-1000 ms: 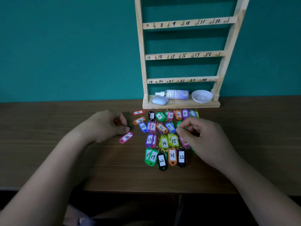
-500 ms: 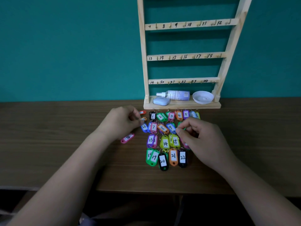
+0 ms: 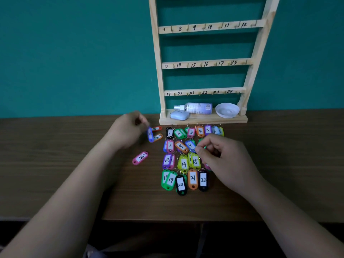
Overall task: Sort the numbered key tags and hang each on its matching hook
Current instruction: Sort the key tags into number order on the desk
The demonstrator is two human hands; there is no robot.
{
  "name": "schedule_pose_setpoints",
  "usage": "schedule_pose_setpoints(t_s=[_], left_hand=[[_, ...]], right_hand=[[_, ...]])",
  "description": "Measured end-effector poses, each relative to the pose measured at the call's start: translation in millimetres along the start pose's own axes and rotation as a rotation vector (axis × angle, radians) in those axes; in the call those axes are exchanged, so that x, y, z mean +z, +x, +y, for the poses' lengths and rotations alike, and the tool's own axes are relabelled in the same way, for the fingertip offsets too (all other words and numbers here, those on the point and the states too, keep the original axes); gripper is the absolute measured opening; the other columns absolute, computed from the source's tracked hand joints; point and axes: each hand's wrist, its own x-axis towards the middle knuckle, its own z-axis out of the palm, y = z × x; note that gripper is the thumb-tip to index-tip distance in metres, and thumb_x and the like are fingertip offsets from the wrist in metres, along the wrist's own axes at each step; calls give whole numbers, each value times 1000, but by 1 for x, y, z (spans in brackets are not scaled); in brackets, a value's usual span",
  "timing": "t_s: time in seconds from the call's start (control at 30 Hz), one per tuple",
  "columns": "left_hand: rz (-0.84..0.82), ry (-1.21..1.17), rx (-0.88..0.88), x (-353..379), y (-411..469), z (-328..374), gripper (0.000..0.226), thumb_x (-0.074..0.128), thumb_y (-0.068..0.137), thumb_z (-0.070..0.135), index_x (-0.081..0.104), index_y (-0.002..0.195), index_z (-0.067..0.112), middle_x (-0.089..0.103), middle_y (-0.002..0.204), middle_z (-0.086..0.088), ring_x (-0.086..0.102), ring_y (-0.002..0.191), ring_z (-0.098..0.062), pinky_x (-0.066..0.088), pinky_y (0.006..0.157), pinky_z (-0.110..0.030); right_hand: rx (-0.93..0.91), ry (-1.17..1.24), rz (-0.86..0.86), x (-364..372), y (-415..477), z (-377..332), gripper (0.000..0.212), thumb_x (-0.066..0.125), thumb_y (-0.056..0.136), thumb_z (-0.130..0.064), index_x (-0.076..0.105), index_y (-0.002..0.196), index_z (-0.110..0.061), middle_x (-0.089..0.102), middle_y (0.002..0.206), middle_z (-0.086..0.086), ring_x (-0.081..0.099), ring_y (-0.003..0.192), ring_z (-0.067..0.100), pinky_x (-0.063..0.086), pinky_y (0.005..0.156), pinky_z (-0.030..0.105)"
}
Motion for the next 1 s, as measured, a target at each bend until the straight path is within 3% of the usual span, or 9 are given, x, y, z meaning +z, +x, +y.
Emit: schedule_pose_setpoints(t_s=[0.13, 0.2, 0.3, 0.4, 0.5, 0.6, 0.77, 1.0], left_hand=[[47, -183, -13, -1, 12, 4, 7, 64, 103, 24, 67, 99, 19, 80, 97, 7, 72, 105, -17, 53, 102, -42], [61, -177, -34, 1, 18, 3, 8, 66, 101, 26, 68, 99, 18, 79, 98, 3, 71, 102, -19, 55, 96, -41], [70, -91, -47, 6, 23, -2, 9, 69, 100, 30, 69, 97, 21, 75, 96, 3, 67, 96, -16, 50, 76, -31], [69, -31, -80, 8, 26, -6, 8, 70, 99, 30, 70, 98, 23, 73, 94, 8, 64, 93, -11, 43, 68, -24], [13, 8, -122, 8, 28, -9, 7, 73, 96, 28, 72, 101, 24, 71, 99, 11, 65, 97, -13, 43, 69, -24], [-52, 76, -165, 9, 28, -9, 21, 79, 92, 35, 74, 110, 24, 71, 104, 2, 64, 98, -18, 44, 77, -29], [-48, 163, -145, 16, 26, -7, 9, 72, 95, 28, 79, 90, 25, 77, 95, -1, 67, 89, -16, 49, 73, -30], [14, 161, -77, 17, 18, -4, 12, 67, 97, 26, 77, 89, 25, 76, 94, 5, 68, 88, -15, 51, 74, -30]], right_hand=[[-1, -2, 0, 0, 0, 0, 10, 71, 100, -30, 72, 91, -35, 68, 69, -4, 69, 67, 13, 60, 70, 46], [-2, 0, 0, 0, -1, -1, 11, 72, 100, -30, 72, 90, -34, 68, 69, -4, 69, 66, 13, 60, 69, 46], [2, -2, 2, -1, -1, -1, 11, 72, 100, -30, 72, 90, -34, 68, 69, -3, 69, 65, 14, 60, 69, 47], [9, 0, 3, -1, 0, 0, 12, 72, 100, -29, 72, 90, -34, 68, 69, -3, 68, 65, 14, 59, 69, 46], [10, -12, -2, 0, 0, -1, 11, 72, 100, -30, 72, 91, -35, 69, 70, -4, 69, 66, 12, 60, 69, 46], [10, -16, -5, 0, 1, -1, 11, 71, 101, -30, 72, 92, -36, 69, 71, -4, 69, 66, 11, 60, 69, 45], [8, -20, -7, 0, 1, 1, 11, 71, 101, -31, 72, 92, -36, 69, 70, -6, 70, 66, 11, 60, 68, 44], [11, -4, -1, 0, 0, 2, 10, 70, 100, -31, 72, 92, -36, 69, 70, -6, 69, 66, 11, 60, 68, 44]])
